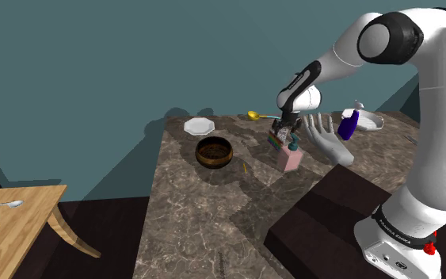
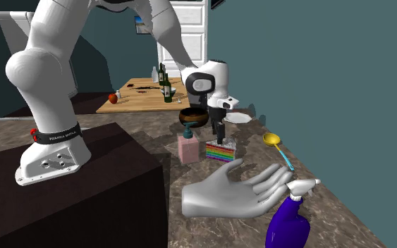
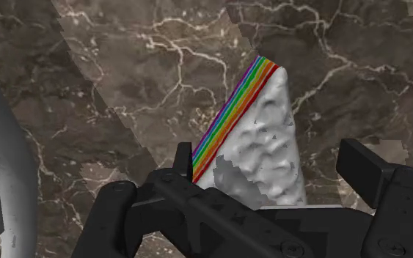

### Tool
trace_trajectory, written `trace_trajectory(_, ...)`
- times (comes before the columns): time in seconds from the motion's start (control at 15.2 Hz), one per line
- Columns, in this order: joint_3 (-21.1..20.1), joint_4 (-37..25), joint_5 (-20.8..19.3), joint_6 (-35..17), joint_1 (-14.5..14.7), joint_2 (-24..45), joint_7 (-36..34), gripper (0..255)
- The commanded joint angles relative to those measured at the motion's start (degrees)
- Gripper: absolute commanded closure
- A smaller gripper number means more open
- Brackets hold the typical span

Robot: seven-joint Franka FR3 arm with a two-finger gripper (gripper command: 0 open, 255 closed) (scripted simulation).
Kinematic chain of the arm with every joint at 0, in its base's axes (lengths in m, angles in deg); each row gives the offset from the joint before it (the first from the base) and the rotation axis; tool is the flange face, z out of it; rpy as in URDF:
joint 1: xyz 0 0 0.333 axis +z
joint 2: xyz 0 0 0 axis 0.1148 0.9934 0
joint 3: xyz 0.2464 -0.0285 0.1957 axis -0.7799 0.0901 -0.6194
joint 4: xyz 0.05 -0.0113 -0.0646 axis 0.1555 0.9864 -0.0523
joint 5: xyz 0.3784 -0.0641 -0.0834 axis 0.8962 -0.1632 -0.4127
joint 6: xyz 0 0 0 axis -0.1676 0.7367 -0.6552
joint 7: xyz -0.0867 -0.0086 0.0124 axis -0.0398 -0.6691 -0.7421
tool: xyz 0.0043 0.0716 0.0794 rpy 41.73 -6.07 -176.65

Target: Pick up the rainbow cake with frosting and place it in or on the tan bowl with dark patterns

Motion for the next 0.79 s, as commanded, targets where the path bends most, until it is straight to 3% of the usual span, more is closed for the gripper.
trace_trajectory(0.0,-0.35,-1.13,0.43,-0.94,-0.42,1.98,0.18,0)
trace_trajectory(0.73,-1.11,-2.39,1.04,-3.05,-1.04,5.32,0.62,0)
